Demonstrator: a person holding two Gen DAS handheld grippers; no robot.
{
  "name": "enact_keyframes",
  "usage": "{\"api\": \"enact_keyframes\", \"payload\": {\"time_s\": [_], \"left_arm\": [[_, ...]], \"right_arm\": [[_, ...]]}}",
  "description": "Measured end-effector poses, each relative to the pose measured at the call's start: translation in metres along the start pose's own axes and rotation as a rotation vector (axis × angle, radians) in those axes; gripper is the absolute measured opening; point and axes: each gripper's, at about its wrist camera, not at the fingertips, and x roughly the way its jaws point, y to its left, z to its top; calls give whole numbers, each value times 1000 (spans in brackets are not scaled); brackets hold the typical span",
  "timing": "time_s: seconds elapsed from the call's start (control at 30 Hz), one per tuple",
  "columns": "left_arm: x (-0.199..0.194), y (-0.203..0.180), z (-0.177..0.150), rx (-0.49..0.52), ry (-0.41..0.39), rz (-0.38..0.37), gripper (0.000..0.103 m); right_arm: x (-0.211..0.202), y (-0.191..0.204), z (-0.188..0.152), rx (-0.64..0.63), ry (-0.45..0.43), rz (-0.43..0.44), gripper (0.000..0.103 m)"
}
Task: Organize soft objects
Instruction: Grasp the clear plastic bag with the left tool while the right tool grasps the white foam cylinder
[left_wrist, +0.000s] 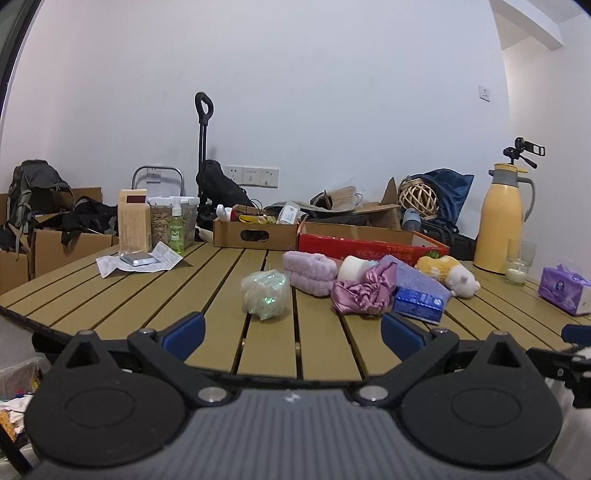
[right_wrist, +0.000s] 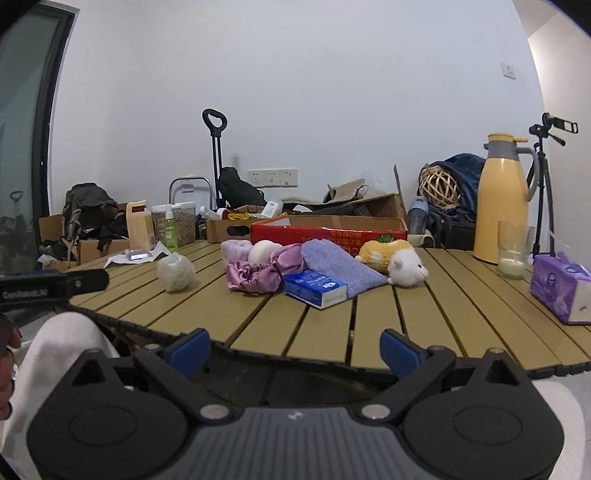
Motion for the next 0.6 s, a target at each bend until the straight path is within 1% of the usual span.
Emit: {"api": "enact_keyframes", "payload": {"time_s": [0.2, 0.3, 0.37, 0.5, 0.57, 0.6], "left_arm": [[42, 1, 13, -39, 33, 1, 103], [69, 3, 21, -51, 64, 26, 103], [88, 8, 25, -76, 93, 32, 103], [133, 17, 37, -104, 157, 62, 97], [155, 22, 41, -120, 198, 66, 93], [166, 26, 43, -131, 222, 71, 90]], "right_arm": [[42, -2, 18, 2, 7, 21, 97], [72, -4, 34, -19, 25, 29, 92], [96, -4, 47, -37, 35, 57, 92], [150, 1, 76, -98, 47, 122, 92], [186, 6, 92, -129, 74, 152, 91], [200, 9, 98, -141, 89, 167, 89]]}}
